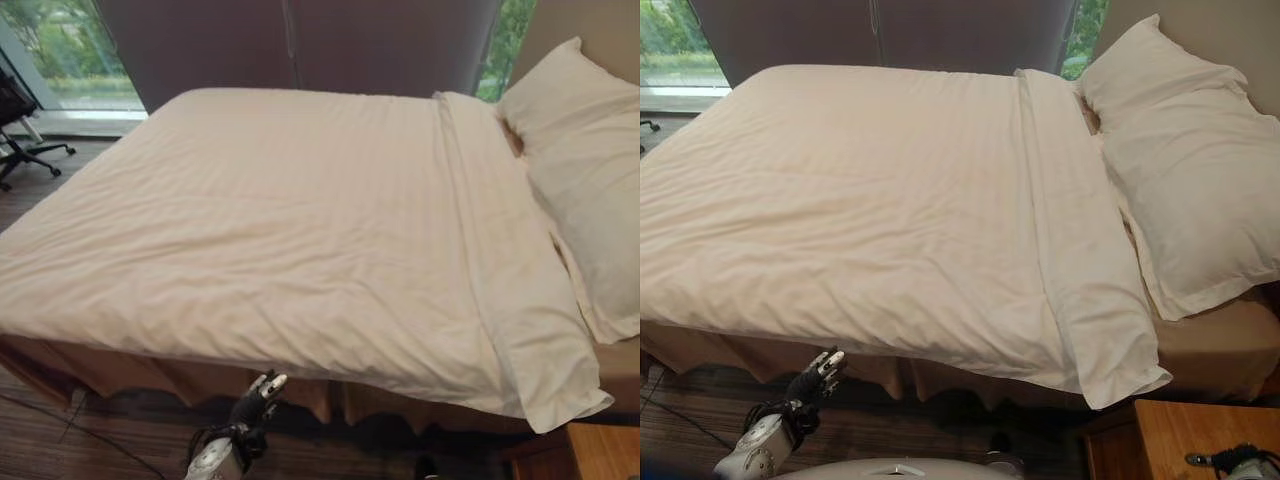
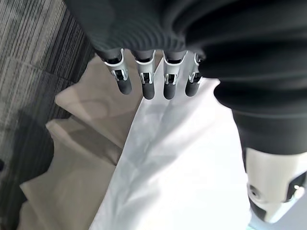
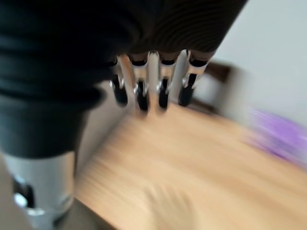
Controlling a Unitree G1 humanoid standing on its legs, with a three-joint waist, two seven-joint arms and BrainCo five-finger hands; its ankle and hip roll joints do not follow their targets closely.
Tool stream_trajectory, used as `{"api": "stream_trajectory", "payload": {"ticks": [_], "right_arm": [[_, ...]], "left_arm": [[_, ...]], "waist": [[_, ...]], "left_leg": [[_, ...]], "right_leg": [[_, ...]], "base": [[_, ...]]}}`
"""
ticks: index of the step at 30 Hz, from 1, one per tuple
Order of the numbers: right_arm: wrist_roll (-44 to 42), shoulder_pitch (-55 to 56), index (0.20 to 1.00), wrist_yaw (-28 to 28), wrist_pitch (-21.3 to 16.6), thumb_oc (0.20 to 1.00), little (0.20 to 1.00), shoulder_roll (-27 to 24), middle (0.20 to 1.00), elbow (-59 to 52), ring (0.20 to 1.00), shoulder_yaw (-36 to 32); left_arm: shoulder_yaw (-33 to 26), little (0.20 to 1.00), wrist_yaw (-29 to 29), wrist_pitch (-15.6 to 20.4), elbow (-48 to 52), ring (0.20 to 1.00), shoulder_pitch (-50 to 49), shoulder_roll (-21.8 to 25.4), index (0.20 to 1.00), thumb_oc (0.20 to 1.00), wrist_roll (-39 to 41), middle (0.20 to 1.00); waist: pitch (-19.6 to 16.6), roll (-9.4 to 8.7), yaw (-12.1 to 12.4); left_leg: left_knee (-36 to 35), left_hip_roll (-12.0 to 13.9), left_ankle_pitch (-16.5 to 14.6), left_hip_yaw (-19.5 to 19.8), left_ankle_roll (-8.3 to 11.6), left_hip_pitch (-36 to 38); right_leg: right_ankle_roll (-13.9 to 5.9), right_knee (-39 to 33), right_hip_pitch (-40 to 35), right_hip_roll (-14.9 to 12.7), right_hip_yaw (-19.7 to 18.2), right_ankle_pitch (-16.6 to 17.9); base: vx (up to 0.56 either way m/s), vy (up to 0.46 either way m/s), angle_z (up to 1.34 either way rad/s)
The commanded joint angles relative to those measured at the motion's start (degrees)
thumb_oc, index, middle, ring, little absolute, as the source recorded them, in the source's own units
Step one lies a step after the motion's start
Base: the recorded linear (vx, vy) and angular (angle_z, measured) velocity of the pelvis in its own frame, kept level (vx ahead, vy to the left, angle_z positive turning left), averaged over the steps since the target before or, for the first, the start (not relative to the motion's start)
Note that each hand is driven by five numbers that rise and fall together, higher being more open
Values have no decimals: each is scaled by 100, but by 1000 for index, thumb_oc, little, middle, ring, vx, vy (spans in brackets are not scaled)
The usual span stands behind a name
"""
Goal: Making the bed.
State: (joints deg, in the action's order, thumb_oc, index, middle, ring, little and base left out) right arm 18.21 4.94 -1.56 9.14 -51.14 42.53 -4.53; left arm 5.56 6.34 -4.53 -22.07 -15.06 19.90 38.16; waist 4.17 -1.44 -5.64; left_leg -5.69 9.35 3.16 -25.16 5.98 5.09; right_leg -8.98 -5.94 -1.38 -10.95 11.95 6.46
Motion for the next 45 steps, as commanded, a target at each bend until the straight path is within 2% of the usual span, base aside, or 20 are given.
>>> {"api": "stream_trajectory", "payload": {"ticks": [1, 2, 3, 5, 6, 8, 9, 10, 11, 13, 16, 21, 26, 28, 29, 30, 36, 39, 44, 45], "right_arm": [[319, -727, 1000, -801, -82, 1000, 1000, -423, 1000, -1097, 1000, -479], [287, -760, 674, -920, -96, 674, 674, -368, 674, -1565, 674, -679], [-278, -1066, 200, -1362, -358, 200, 200, 61, 200, -2237, 200, -898], [-461, -1208, 200, -1500, -445, 200, 200, 241, 200, -2131, 200, -873], [-1138, -1561, 200, -1746, -693, 200, 200, 632, 200, -2314, 200, -867], [-1146, -1579, 200, -1755, -698, 200, 200, 636, 200, -2304, 200, -854], [-1920, -1778, 200, -1933, -957, 200, 200, 1018, 200, -2428, 200, -964], [-1929, -1779, 200, -1936, -962, 200, 200, 1025, 200, -2427, 200, -968], [-4033, -2238, 200, -2022, -1655, 200, 200, 1943, 200, -2099, 200, -998], [-5345, -2618, 200, -1858, -2109, 200, 200, 2418, 200, -1692, 200, -915], [-6232, -2956, 200, -1753, -2359, 200, 200, 2696, 200, -1015, 200, -898], [-6679, -2918, 200, -1653, -2407, 200, 200, 3020, 200, -349, 200, -921], [-6864, -2468, 200, -1471, -2332, 200, 200, 3433, 200, 96, 200, -960], [-7024, -2061, 200, -1293, -2250, 200, 200, 3677, 200, 392, 200, -950], [-7024, -2061, 200, -1293, -2250, 200, 200, 3677, 200, 393, 200, -950], [-7053, -1700, 200, -1153, -2139, 200, 200, 3764, 200, 552, 200, -976], [-6941, -848, 200, -937, -1920, 200, 200, 3720, 200, 652, 200, -1176], [-6548, -586, 200, -918, -1782, 200, 200, 3572, 200, 730, 200, -1188], [-5860, -475, 200, -1003, -1715, 200, 200, 3346, 200, 516, 200, -1006], [-5315, -431, 448, -1071, -1667, 448, 448, 3213, 448, 64, 448, -827]], "left_arm": [[-302, 1000, -163, 210, 389, 1000, 368, -100, 1000, 1000, 228, 1000], [-283, 1000, -193, 233, 333, 1000, 413, -131, 1000, 1000, 227, 1000], [-195, 1000, -254, 288, 213, 1000, 504, -256, 1000, 1000, 266, 1000], [-135, 1000, -261, 287, 103, 1000, 557, -297, 1000, 1000, 294, 1000], [-53, 1000, -307, 247, -17, 1000, 611, -333, 1000, 1000, 405, 1000], [-64, 1000, -304, 249, -25, 1000, 621, -327, 1000, 1000, 408, 1000], [6, 1000, -349, 264, -50, 1000, 626, -328, 1000, 1000, 427, 1000], [4, 1000, -349, 264, -52, 1000, 634, -318, 1000, 1000, 430, 1000], [114, 1000, -413, 226, -164, 1000, 666, -308, 1000, 1000, 544, 1000], [164, 1000, -482, 245, -346, 1000, 755, -306, 1000, 1000, 584, 1000], [190, 1000, -542, 337, -696, 1000, 1041, -380, 1000, 1000, 653, 1000], [168, 1000, -609, 480, -1003, 1000, 1281, -528, 1000, 1000, 715, 1000], [101, 1000, -549, 544, -1290, 1000, 1293, -673, 1000, 1000, 803, 1000], [81, 1000, -515, 586, -1480, 1000, 1306, -762, 1000, 1000, 893, 1000], [81, 1000, -514, 586, -1480, 1000, 1306, -762, 1000, 1000, 893, 1000], [31, 1000, -520, 600, -1597, 1000, 1374, -804, 1000, 1000, 964, 1000], [-129, 1000, -559, 625, -1603, 1000, 1373, -878, 1000, 1000, 1163, 1000], [-169, 1000, -557, 627, -1573, 1000, 1293, -932, 1000, 1000, 1237, 1000], [-157, 1000, -615, 669, -1466, 1000, 1284, -959, 1000, 1000, 1250, 1000], [-160, 1000, -635, 692, -1300, 1000, 1281, -926, 1000, 1000, 1205, 1000]], "waist": [[225, -280, 54], [223, -259, 48], [211, -200, 32], [219, -183, 41], [204, -118, 71], [219, -124, 61], [221, -80, 73], [219, -87, 78], [238, 17, 130], [276, 68, 174], [403, 217, 214], [514, 413, 153], [569, 568, -15], [558, 620, -171], [551, 622, -167], [518, 616, -357], [381, 536, -713], [326, 457, -803], [231, 323, -799], [199, 248, -768]], "left_leg": [[69, 194, 125, 106, 155, -63], [69, 199, 117, 109, 151, -50], [69, 226, 121, 110, 148, -36], [69, 237, 125, 122, 148, -26], [69, 271, 146, 126, 158, -17], [69, 273, 146, 129, 160, -10], [69, 295, 156, 137, 165, -12], [69, 301, 177, 135, 162, -30], [69, 338, 203, 186, 197, -24], [69, 373, 253, 236, 234, -70], [69, 442, 383, 290, 319, -242], [69, 501, 464, 307, 391, -404], [69, 510, 447, 263, 416, -310], [69, 491, 409, 193, 411, -198], [69, 494, 411, 190, 412, -204], [69, 464, 339, 105, 404, -79], [69, 441, 246, -128, 361, 69], [69, 420, 187, -189, 344, 148], [69, 399, 125, -215, 302, 222], [69, 384, 111, -210, 286, 237]], "right_leg": [[-185, 94, -210, -314, 161, -68], [-178, 94, -224, -304, 152, -80], [-159, 94, -234, -282, 124, -115], [-148, 94, -248, -270, 124, -132], [-128, 94, -260, -248, 117, -172], [-126, 94, -270, -245, 120, -174], [-112, 94, -267, -231, 119, -200], [-101, 94, -247, -225, 115, -183], [-81, 94, -276, -193, 137, -269], [-61, 94, -257, -168, 162, -297], [-21, 94, -149, -116, 194, -329], [1, 94, -39, -96, 220, -378], [-13, 94, -96, -99, 163, -411], [-14, 94, -130, -111, 74, -409], [-13, 94, -121, -108, 71, -406], [-31, 94, -133, -121, -13, -399], [-34, 94, -53, -133, -201, -285], [-53, 94, -79, -155, -237, -244], [-74, 94, -94, -169, -271, -153], [-82, 94, -108, -175, -270, -115]], "base": [[0, 0, 0], [0, 0, 0], [-9, -25, -4], [-5, -39, -8], [0, -44, -4], [0, 0, 0], [-12, -23, 5], [0, -56, 2], [-17, -58, 6], [-16, -70, 2], [-63, -68, 15], [-54, -37, 13], [13, 7, -4], [10, 16, -12], [17, 23, -21], [13, 20, -23], [-6, 15, -28], [-24, 29, -16], [-32, 52, -7], [-45, 81, 3]]}}
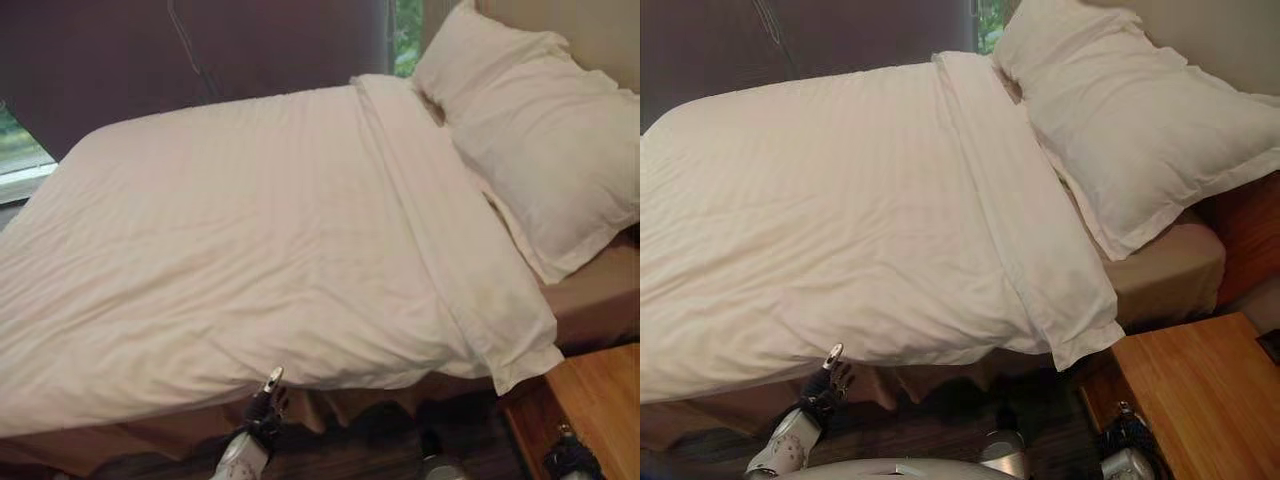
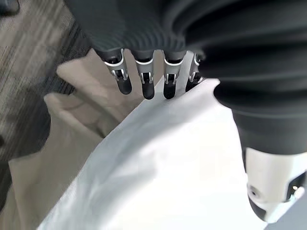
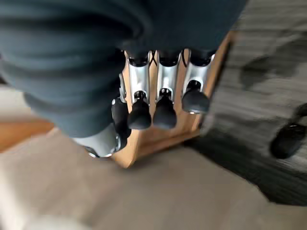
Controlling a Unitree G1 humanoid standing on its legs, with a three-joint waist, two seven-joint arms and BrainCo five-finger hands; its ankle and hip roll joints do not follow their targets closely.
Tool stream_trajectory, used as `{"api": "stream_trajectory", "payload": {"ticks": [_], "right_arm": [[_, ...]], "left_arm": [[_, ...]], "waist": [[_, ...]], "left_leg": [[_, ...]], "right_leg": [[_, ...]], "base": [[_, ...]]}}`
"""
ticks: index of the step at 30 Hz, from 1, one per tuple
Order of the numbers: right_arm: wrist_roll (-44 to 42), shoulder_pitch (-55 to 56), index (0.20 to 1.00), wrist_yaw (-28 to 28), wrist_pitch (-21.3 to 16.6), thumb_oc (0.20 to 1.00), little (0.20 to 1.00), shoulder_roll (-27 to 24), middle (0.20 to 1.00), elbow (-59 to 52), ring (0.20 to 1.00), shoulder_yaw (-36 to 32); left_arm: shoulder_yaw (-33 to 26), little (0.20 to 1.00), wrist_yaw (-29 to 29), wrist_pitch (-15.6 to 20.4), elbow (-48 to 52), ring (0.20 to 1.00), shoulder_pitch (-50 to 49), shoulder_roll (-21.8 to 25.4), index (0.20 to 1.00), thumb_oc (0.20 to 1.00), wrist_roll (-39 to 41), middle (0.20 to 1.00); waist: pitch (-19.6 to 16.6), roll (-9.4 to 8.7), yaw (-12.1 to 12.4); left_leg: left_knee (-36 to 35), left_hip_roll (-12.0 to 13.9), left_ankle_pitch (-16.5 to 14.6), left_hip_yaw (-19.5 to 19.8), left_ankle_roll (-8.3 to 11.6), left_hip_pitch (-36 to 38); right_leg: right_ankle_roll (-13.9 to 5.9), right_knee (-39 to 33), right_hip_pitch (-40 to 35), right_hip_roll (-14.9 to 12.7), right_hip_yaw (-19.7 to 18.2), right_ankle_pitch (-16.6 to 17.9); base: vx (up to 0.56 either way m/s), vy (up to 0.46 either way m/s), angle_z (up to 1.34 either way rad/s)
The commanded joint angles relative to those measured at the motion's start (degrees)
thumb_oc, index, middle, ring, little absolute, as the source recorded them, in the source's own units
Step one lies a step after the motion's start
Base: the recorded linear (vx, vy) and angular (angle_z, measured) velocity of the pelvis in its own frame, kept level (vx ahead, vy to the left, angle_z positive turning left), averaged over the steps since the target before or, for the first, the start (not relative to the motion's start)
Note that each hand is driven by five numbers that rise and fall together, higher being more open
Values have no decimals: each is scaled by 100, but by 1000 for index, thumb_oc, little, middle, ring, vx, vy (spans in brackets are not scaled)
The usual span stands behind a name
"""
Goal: Making the bed.
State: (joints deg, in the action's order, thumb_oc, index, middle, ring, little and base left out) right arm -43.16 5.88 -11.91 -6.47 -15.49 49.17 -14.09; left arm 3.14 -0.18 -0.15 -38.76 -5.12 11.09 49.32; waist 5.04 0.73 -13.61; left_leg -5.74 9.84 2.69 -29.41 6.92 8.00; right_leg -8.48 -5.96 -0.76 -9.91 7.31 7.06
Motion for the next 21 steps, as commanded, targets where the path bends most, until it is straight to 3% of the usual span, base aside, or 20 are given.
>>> {"api": "stream_trajectory", "payload": {"ticks": [1, 2, 3, 5, 7, 11, 21], "right_arm": [[1243, -506, 598, -105, -81, 598, 598, -491, 598, -938, 598, 258], [1250, -498, 1000, -112, -73, 1000, 1000, -486, 1000, -952, 1000, 258], [1250, -498, 1000, -112, -73, 1000, 1000, -486, 1000, -952, 1000, 258], [2295, -431, 1000, -184, -37, 1000, 1000, -771, 1000, -2159, 1000, 554], [2898, -219, 1000, -206, -35, 1000, 1000, -845, 1000, -3065, 1000, 628], [3320, 195, 1000, -137, 103, 1000, 1000, -759, 1000, -3724, 1000, 614], [3892, 652, 1000, 248, 214, 1000, 1000, -593, 1000, -3874, 1000, 1227]], "left_arm": [[98, 1000, -12, 268, 454, 1000, 283, -24, 1000, 1000, 19, 1000], [98, 1000, -14, 266, 458, 1000, 279, -24, 1000, 1000, 18, 1000], [98, 1000, -14, 266, 458, 1000, 279, -24, 1000, 1000, 18, 1000], [249, 1000, -123, 310, 462, 1000, 223, 141, 1000, 1000, -954, 1000], [334, 1000, -188, 371, 900, 1000, 214, 298, 1000, 1000, -1427, 1000], [339, 1000, -155, 326, 1405, 1000, 8, 482, 1000, 1000, -1726, 1000], [588, 1000, 85, 335, 1773, 1000, -424, 651, 1000, 1000, -2456, 1000]], "waist": [[102, -9, 57], [100, -10, 54], [100, -10, 54], [75, -157, 137], [47, -253, 181], [11, -315, 227], [35, -361, 364]], "left_leg": [[74, 333, 154, 228, 186, -55], [74, 332, 154, 230, 186, -55], [74, 332, 154, 230, 186, -55], [74, 335, 137, 268, 153, -35], [74, 333, 122, 297, 135, -18], [74, 333, 100, 308, 117, 13], [74, 341, 108, 338, 100, 43]], "right_leg": [[-135, 96, -177, -281, 206, -157], [-136, 96, -179, -282, 209, -157], [-136, 96, -179, -282, 209, -157], [-137, 96, -226, -275, 212, -121], [-147, 96, -259, -261, 223, -111], [-145, 96, -306, -255, 239, -132], [-140, 101, -361, -204, 257, -162]], "base": [[-35, 57, 3], [0, 0, 0], [-24, 37, 1], [-45, 73, 3], [-20, 46, 3], [-3, 22, 4], [-7, 11, 4]]}}
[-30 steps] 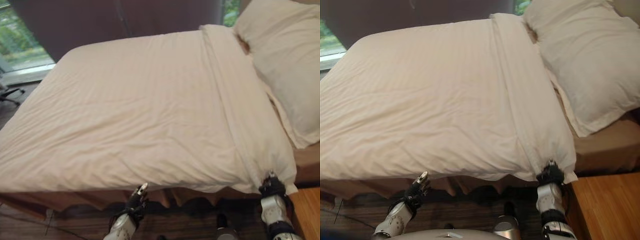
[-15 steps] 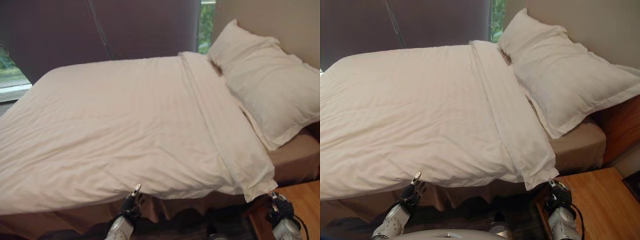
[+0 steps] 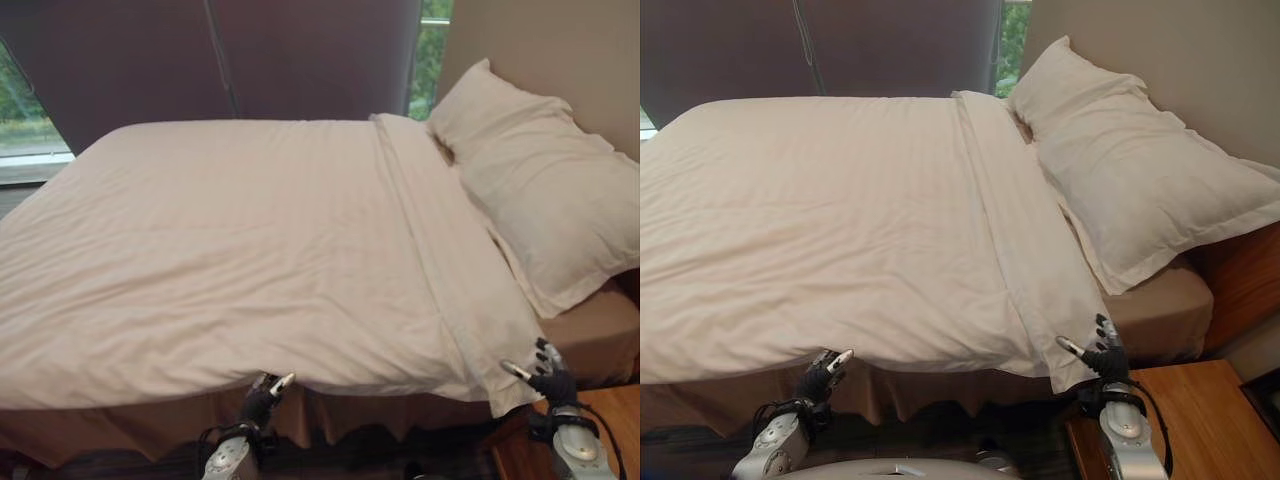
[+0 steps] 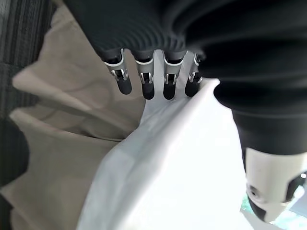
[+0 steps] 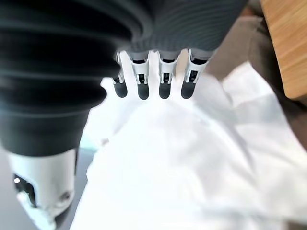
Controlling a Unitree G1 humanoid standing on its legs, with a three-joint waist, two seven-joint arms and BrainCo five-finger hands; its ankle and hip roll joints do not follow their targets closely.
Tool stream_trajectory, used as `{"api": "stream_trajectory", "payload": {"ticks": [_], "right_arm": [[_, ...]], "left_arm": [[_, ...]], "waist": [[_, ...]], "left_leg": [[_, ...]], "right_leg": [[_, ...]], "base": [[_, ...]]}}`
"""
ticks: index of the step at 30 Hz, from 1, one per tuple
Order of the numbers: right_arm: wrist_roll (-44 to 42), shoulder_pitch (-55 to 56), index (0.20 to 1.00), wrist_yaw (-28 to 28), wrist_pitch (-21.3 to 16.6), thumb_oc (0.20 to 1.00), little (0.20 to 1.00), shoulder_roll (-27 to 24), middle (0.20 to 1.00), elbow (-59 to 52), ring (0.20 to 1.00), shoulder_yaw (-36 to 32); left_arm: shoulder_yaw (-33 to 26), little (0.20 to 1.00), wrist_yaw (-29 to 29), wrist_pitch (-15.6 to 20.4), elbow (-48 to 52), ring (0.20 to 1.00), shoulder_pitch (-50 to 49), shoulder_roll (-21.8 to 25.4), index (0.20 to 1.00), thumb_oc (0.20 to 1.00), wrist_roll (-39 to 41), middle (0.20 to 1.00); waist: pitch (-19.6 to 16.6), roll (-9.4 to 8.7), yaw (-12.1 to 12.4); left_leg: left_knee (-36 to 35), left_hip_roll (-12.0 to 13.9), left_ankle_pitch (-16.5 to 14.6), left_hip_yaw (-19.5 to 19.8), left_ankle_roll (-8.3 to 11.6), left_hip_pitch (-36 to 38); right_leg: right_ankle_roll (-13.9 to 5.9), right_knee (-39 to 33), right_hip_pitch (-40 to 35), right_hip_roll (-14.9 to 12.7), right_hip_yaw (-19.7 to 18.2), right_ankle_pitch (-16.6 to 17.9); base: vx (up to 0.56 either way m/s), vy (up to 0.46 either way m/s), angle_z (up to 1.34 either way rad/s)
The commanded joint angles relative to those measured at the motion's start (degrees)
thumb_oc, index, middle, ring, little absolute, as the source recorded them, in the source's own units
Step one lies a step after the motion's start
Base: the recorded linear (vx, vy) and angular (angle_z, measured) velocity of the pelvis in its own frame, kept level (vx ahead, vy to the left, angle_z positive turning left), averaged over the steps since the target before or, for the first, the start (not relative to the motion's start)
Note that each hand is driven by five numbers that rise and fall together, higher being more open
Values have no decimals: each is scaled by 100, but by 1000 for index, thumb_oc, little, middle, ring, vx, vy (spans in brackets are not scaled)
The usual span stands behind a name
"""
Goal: Making the bed.
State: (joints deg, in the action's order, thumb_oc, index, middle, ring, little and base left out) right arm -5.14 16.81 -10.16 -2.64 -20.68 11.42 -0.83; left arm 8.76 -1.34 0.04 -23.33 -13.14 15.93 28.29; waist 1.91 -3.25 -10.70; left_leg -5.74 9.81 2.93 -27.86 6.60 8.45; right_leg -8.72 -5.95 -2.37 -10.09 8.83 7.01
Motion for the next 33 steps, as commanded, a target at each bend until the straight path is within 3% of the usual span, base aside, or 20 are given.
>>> {"api": "stream_trajectory", "payload": {"ticks": [1, 8, 14, 20, 25, 33], "right_arm": [[133, -435, 1000, 116, -141, 1000, 1000, -92, 1000, -100, 1000, -26], [239, -352, 1000, 266, -121, 1000, 1000, -118, 1000, -22, 1000, 192], [435, -639, 1000, 367, 211, 1000, 1000, -161, 1000, 624, 1000, 659], [596, -985, 1000, 334, 342, 1000, 1000, -236, 1000, 753, 1000, 944], [680, -1003, 1000, 418, 434, 1000, 1000, -447, 1000, 507, 1000, 954], [903, -786, 1000, 429, 454, 1000, 1000, -644, 1000, 136, 1000, 754]], "left_arm": [[55, 1000, 214, 338, 251, 1000, 375, 219, 1000, 1000, -491, 1000], [132, 1000, 241, 393, 363, 1000, 243, 287, 1000, 1000, -848, 1000], [175, 1000, 188, 179, -281, 1000, 267, 79, 1000, 1000, -1001, 1000], [192, 1000, 35, 69, -1017, 1000, 354, -162, 1000, 1000, -1022, 1000], [88, 1000, 36, -88, -2022, 1000, 238, -560, 1000, 1000, -674, 1000], [130, 1000, 27, -16, -1729, 1000, 170, -518, 1000, 1000, -702, 1000]], "waist": [[356, 36, 76], [375, 45, 99], [392, 107, 115], [412, 289, 42], [465, 660, -203], [502, 841, -360]], "left_leg": [[74, 350, 85, 175, 135, 7], [74, 365, 88, 170, 141, 40], [74, 389, 141, 212, 167, 73], [74, 402, 217, 200, 191, 112], [74, 409, 312, 124, 236, 265], [74, 448, 371, 120, 266, 333]], "right_leg": [[-114, 99, -198, -181, 106, -164], [-111, 109, -219, -163, 111, -192], [-76, 139, -304, -138, 102, -283], [-33, 161, -347, -131, 55, -327], [-7, 201, -465, -156, -14, -423], [27, 230, -522, -152, -28, -474]], "base": [[0, 0, 0], [0, 0, 0], [-27, -35, 1], [-49, -53, -3], [-55, -40, -9], [-23, -20, -1]]}}
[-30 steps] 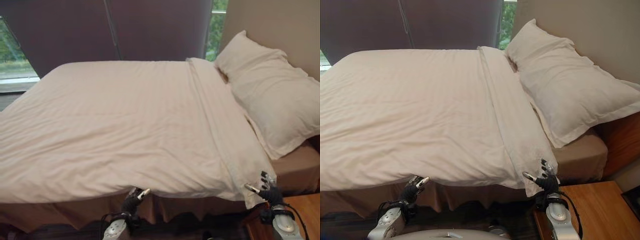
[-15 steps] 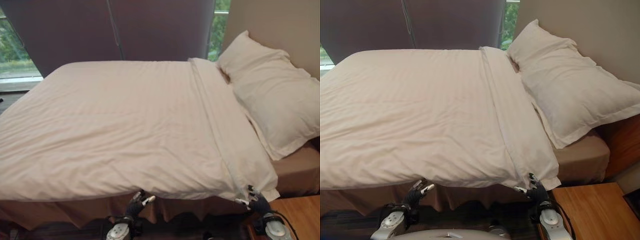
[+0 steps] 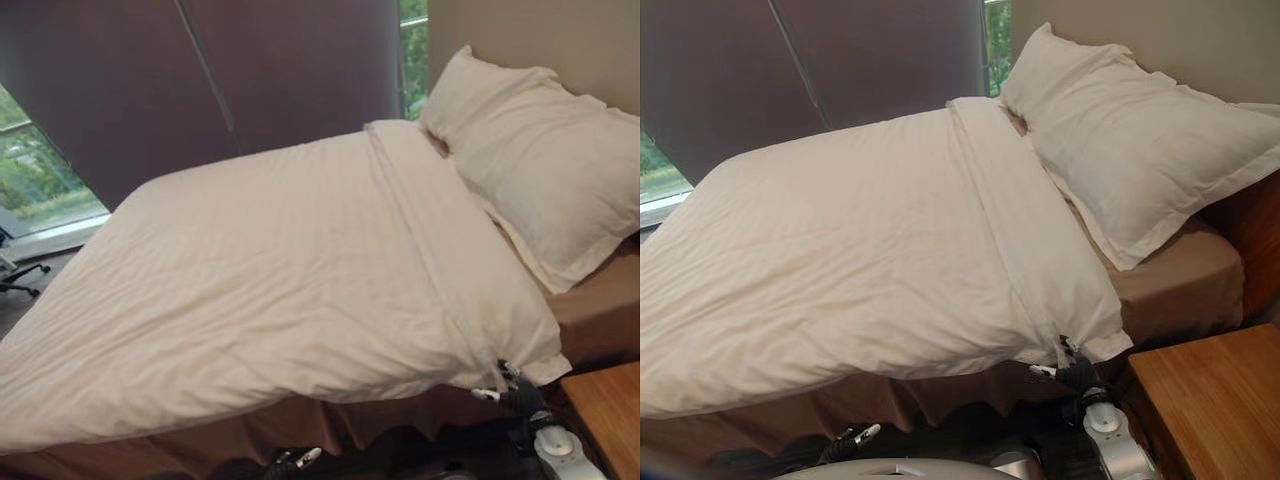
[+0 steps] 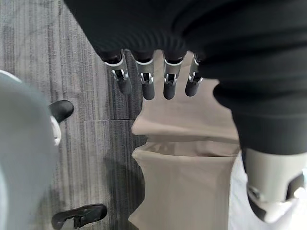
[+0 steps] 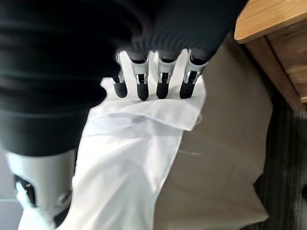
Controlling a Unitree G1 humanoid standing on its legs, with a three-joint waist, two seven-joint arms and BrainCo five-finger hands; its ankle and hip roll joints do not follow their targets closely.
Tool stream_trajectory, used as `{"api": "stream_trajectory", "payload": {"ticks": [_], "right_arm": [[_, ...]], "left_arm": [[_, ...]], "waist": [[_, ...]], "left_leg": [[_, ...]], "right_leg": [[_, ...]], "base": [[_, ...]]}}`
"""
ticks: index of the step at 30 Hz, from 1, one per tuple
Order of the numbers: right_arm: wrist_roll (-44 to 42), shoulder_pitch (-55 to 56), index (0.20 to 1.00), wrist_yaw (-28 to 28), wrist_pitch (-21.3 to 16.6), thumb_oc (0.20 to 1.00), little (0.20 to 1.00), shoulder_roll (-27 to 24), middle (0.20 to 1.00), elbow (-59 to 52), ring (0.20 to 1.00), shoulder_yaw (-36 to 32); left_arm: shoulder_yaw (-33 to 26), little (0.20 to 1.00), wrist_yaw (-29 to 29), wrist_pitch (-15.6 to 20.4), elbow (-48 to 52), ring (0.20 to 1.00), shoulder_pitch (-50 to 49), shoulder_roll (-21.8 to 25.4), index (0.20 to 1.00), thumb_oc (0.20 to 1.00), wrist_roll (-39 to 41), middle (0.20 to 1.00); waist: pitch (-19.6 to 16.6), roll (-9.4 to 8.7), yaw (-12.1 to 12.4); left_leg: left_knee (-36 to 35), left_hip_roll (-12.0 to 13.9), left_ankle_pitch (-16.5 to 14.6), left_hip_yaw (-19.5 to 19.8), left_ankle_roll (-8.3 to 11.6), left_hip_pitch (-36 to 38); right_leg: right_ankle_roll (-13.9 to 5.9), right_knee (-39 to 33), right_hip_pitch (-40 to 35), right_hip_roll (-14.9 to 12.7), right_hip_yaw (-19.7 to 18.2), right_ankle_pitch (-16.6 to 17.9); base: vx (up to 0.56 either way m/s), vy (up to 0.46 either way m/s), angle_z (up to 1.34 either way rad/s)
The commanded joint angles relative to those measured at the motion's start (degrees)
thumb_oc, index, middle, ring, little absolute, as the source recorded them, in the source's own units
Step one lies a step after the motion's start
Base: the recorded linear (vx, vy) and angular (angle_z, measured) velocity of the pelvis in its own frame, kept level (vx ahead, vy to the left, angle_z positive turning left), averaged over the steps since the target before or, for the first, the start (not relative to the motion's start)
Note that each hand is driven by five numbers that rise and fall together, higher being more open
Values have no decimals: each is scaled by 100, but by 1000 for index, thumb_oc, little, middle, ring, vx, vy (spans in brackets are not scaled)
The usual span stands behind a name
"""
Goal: Making the bed.
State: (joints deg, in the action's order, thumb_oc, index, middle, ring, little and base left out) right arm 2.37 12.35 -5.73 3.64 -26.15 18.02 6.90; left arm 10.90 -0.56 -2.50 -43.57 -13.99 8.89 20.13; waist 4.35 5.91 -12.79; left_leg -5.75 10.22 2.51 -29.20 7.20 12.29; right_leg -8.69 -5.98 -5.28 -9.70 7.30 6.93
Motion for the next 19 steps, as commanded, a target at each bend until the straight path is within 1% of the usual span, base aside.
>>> {"api": "stream_trajectory", "payload": {"ticks": [1, 4, 7, 8, 9, 10, 13, 18, 19], "right_arm": [[175, -314, 1000, -17, -171, 1000, 1000, -106, 1000, -581, 1000, -41], [217, -319, 1000, -35, -195, 1000, 1000, -90, 1000, -611, 1000, -20], [174, -336, 1000, -45, -212, 1000, 1000, -18, 1000, -609, 1000, 28], [174, -336, 1000, -45, -212, 1000, 1000, -18, 1000, -609, 1000, 28], [129, -326, 1000, -37, -218, 1000, 1000, 8, 1000, -642, 1000, 30], [64, -301, 1000, -16, -229, 1000, 1000, 35, 1000, -653, 1000, 37], [-141, -260, 1000, 0, -318, 1000, 1000, 96, 1000, -638, 1000, 36], [-229, -246, 1000, -6, -379, 1000, 1000, 166, 1000, -481, 1000, 122], [-229, -247, 1000, -7, -381, 1000, 1000, 167, 1000, -479, 1000, 122]], "left_arm": [[-96, 1000, -65, 271, 417, 1000, 227, 218, 1000, 1000, 129, 1000], [-129, 1000, -149, 334, 645, 1000, 207, 249, 1000, 1000, 283, 1000], [-201, 1000, -242, 376, 922, 1000, 197, 309, 1000, 1000, 336, 1000], [-201, 1000, -242, 376, 923, 1000, 197, 309, 1000, 1000, 336, 1000], [-234, 1000, -269, 394, 1031, 1000, 163, 346, 1000, 1000, 326, 1000], [-268, 1000, -301, 402, 1232, 1000, 125, 407, 1000, 1000, 284, 1000], [-348, 1000, -339, 456, 1532, 1000, 79, 516, 1000, 1000, 178, 1000], [-423, 1000, -400, 502, 1797, 1000, 104, 660, 1000, 1000, 158, 1000], [-423, 1000, -400, 501, 1798, 1000, 103, 661, 1000, 1000, 158, 1000]], "waist": [[270, -80, -139], [306, -127, -94], [345, -235, 5], [345, -235, 5], [363, -279, 47], [388, -360, 134], [402, -471, 265], [372, -626, 461], [371, -627, 461]], "left_leg": [[75, 406, 415, 266, 198, -60], [75, 416, 422, 272, 182, -92], [75, 434, 428, 294, 165, -138], [75, 434, 428, 294, 165, -138], [75, 441, 425, 308, 158, -149], [75, 447, 413, 332, 144, -173], [75, 452, 394, 372, 126, -210], [75, 468, 405, 439, 122, -329], [75, 468, 405, 440, 122, -331]], "right_leg": [[24, 236, -222, -186, 121, -472], [40, 246, -149, -153, 77, -456], [46, 242, -101, -116, 68, -438], [46, 242, -101, -116, 68, -438], [45, 246, -91, -111, 78, -433], [46, 260, -77, -105, 103, -428], [41, 251, -89, -94, 151, -424], [52, 234, -55, -65, 224, -391], [52, 232, -55, -66, 226, -390]], "base": [[-40, -27, -5], [-36, -38, -4], [-29, -37, -4], [-15, -12, -4], [-14, -21, -7], [-10, -17, -9], [2, -6, -5], [4, -1, 4], [7, 6, 10]]}}
